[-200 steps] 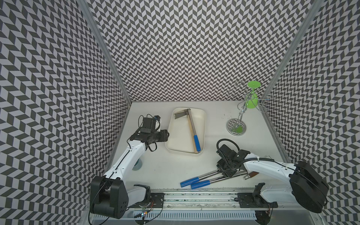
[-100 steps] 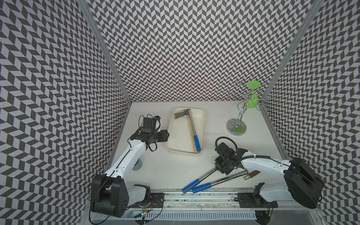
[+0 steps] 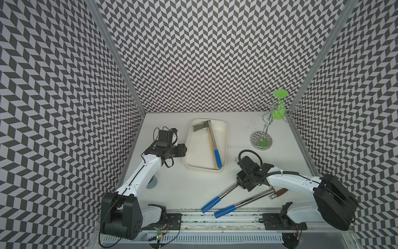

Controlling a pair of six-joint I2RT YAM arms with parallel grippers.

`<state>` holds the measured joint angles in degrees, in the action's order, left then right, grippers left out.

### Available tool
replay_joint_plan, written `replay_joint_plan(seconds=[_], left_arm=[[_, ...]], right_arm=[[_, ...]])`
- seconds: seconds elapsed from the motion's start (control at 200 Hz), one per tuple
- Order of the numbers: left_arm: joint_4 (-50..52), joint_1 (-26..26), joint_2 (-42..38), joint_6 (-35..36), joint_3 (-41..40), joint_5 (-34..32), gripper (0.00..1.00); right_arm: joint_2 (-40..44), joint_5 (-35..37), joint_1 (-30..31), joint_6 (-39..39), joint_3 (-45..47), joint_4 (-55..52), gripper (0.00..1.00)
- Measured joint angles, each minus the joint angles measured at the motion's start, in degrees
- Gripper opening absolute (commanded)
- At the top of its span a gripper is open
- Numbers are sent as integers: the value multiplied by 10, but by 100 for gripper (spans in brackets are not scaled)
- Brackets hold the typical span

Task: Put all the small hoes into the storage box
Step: Pick up the hoe from the center of the board.

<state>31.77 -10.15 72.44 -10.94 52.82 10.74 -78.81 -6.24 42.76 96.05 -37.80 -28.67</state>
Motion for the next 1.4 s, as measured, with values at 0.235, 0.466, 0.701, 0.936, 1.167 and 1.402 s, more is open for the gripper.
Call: replay_joint_plan(seconds=[0.235,0.466,0.701,0.936,1.167,1.402], left_arm=[[0,0,2,2,0,-6,61],[1,0,16,6,7,-11,61],[7,1,41,8,44,-13,61],[10,6,70,8,89,-12,61],[9,21,101,-1,118,-4,61],[9,38,121,-5,141,6,61]], right_arm=[[13,-1,-10,9,-8,5,15],[62,4,-18,-18,-56,-35,15],[104,28,-48,-87,-123,-124,13],[69,94,-75,-203,-277,-185,11],[-95,112,-85,-353,-467,-189,8],[-235,106,-85,-459,-634,-205,6]])
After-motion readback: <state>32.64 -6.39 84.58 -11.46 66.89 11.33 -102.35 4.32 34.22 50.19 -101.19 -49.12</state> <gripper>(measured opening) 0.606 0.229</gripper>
